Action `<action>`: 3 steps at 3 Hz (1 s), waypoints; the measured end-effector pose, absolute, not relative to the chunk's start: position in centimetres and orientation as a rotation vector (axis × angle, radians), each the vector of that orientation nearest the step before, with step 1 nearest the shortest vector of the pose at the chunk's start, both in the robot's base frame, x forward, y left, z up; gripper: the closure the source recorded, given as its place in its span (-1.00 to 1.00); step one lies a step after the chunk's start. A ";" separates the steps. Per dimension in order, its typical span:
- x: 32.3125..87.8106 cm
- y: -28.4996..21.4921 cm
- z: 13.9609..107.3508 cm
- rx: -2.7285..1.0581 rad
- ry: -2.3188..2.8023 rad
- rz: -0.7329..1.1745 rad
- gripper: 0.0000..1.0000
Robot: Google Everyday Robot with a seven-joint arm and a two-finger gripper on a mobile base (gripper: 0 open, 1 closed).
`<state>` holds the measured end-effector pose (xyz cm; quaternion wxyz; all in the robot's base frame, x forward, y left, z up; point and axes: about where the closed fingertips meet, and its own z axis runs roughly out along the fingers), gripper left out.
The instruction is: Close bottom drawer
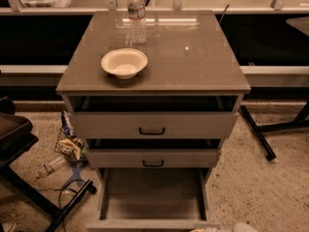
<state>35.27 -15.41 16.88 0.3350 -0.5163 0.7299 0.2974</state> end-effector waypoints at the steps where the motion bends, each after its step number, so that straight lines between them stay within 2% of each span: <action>1: 37.1 -14.6 15.7 -1.354 1.890 0.776 1.00; 3: 41.5 -13.1 14.7 -1.363 1.876 0.769 1.00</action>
Offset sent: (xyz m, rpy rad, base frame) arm 0.0919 0.0298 -0.0302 0.0002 -0.0474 0.0190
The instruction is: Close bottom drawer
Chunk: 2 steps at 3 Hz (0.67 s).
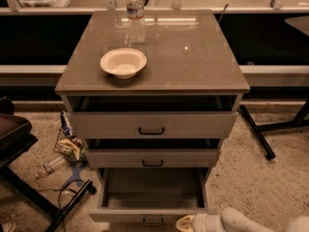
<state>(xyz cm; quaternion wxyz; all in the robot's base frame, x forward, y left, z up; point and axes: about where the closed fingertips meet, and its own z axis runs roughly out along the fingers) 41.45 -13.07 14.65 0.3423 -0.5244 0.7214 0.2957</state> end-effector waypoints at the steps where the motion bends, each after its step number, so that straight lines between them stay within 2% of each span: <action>1: 43.4 -12.5 14.2 -1.354 1.876 0.766 1.00; 2: 46.0 -11.5 14.0 -1.354 1.876 0.757 1.00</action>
Offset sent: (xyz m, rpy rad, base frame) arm 0.0820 0.0233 -0.0078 -0.0090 -0.0196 -0.0230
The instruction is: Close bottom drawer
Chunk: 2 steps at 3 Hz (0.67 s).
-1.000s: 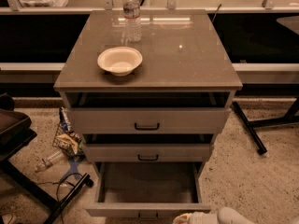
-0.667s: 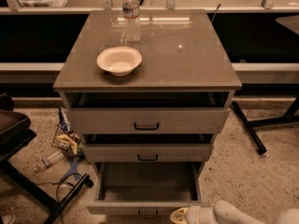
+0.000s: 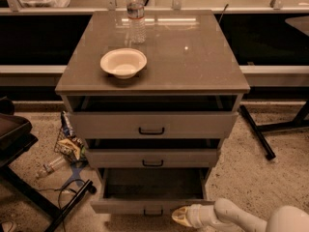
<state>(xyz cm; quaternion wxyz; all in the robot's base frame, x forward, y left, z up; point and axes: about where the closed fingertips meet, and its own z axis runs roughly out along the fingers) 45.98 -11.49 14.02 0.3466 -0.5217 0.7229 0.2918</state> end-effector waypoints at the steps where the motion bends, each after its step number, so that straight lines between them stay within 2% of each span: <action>1: 47.2 -11.0 13.9 -1.354 1.876 0.752 1.00; 2: 50.6 -9.5 14.3 -1.380 1.868 0.726 1.00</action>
Offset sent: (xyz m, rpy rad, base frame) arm 0.0608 0.0171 0.0045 -0.0346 -0.0285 0.0030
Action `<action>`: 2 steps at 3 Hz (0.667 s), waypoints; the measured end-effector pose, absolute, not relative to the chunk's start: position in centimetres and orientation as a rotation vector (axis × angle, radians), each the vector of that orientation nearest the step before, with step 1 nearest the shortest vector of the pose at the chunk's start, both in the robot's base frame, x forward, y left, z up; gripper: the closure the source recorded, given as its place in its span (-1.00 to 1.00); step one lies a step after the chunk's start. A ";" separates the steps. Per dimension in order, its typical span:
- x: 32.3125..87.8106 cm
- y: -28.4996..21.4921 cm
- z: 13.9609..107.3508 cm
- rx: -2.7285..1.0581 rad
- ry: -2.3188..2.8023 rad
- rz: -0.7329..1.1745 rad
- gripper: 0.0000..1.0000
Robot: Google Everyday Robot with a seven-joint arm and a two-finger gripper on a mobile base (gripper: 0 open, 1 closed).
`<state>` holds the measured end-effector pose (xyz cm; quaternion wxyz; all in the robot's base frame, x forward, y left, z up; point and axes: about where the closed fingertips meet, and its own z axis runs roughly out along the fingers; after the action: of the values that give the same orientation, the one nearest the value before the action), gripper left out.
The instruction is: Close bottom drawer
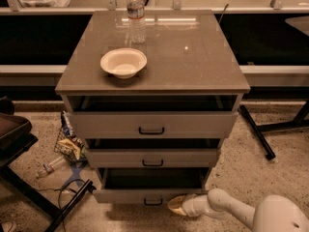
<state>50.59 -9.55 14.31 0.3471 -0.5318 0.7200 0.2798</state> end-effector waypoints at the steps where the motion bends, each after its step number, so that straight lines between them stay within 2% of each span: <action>1: 50.6 -9.5 14.3 -1.380 1.867 0.726 1.00; 2: 51.5 -9.6 14.0 -1.370 1.868 0.728 1.00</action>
Offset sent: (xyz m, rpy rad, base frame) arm 0.0589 -0.0080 -0.0174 0.0280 0.0007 -0.0435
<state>51.51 -9.58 13.99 0.3491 -0.5286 0.7210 0.2810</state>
